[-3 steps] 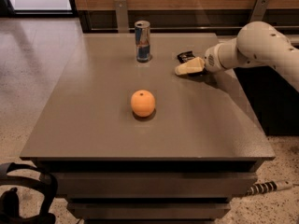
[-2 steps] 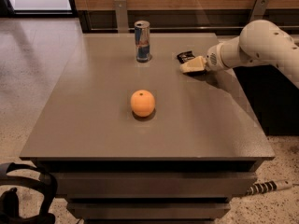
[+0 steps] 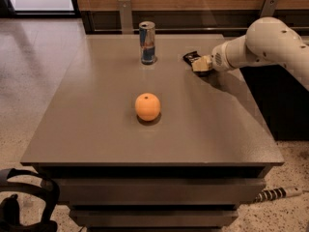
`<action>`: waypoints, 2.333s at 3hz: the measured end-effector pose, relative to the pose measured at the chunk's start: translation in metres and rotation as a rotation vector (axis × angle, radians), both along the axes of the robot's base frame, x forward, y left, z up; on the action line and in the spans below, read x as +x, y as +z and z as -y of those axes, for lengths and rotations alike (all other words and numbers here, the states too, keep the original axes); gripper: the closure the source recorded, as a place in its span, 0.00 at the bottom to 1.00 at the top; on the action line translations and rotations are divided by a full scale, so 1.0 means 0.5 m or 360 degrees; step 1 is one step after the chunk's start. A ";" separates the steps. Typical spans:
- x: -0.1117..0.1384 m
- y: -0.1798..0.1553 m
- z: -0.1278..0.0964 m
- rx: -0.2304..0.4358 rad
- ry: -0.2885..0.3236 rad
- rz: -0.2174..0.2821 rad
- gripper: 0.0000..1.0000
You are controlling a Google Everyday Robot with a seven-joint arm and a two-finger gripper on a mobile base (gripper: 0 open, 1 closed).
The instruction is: Pick rxbar chocolate
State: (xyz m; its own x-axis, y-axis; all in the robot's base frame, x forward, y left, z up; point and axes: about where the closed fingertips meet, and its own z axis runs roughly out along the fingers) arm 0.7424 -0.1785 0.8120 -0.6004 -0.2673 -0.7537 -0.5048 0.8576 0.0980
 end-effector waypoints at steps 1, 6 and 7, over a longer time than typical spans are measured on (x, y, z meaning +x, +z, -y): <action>0.000 0.006 0.000 0.0000 0.0001 0.0000 1.00; 0.000 0.007 -0.001 -0.0001 0.0002 0.0000 1.00; 0.000 0.007 -0.001 -0.0001 0.0002 0.0000 1.00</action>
Offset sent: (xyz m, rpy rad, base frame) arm 0.0000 0.0001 0.0020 0.0000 0.0001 0.0001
